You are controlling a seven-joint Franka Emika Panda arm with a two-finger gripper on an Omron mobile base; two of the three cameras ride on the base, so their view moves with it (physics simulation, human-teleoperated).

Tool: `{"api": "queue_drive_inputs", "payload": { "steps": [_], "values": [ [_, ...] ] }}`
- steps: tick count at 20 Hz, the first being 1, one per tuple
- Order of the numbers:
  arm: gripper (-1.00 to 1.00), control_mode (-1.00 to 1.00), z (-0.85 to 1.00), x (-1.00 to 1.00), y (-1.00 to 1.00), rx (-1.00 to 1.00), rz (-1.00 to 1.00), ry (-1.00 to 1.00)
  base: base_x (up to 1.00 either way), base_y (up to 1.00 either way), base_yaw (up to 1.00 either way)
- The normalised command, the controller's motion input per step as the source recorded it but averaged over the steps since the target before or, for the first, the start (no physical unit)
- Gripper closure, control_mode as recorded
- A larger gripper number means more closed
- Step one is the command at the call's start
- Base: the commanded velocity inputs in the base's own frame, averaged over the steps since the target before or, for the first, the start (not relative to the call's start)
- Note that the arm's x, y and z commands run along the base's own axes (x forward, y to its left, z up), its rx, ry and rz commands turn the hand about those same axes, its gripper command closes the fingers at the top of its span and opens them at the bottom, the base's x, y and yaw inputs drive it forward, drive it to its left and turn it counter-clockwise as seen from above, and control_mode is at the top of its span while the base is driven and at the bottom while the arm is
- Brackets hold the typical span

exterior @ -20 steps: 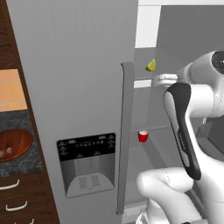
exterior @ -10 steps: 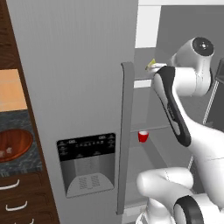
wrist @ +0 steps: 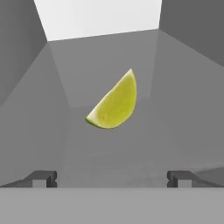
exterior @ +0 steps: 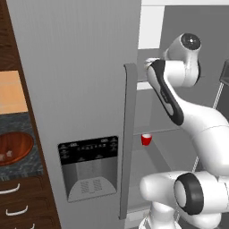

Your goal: Grab a lemon wedge from the fridge and one ice cube from the ice bowl, and put them in the glass of lemonade.

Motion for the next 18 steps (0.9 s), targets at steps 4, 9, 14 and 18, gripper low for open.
{"api": "queue_drive_inputs", "payload": {
  "steps": [4,9,14,18],
  "values": [
    [-1.0,-1.0,0.0,0.8,-0.06,0.0,0.0,0.02,0.0,0.0,0.0],
    [-1.0,-1.0,0.0,0.77,-0.22,0.02,0.0,0.03,0.0,0.0,0.0],
    [-1.0,-1.0,-0.01,0.48,-0.07,0.01,0.0,0.03,0.0,0.0,0.0],
    [-1.0,-1.0,-0.17,-0.1,0.0,0.0,-0.02,0.02,0.0,0.0,0.0]
  ]
}}
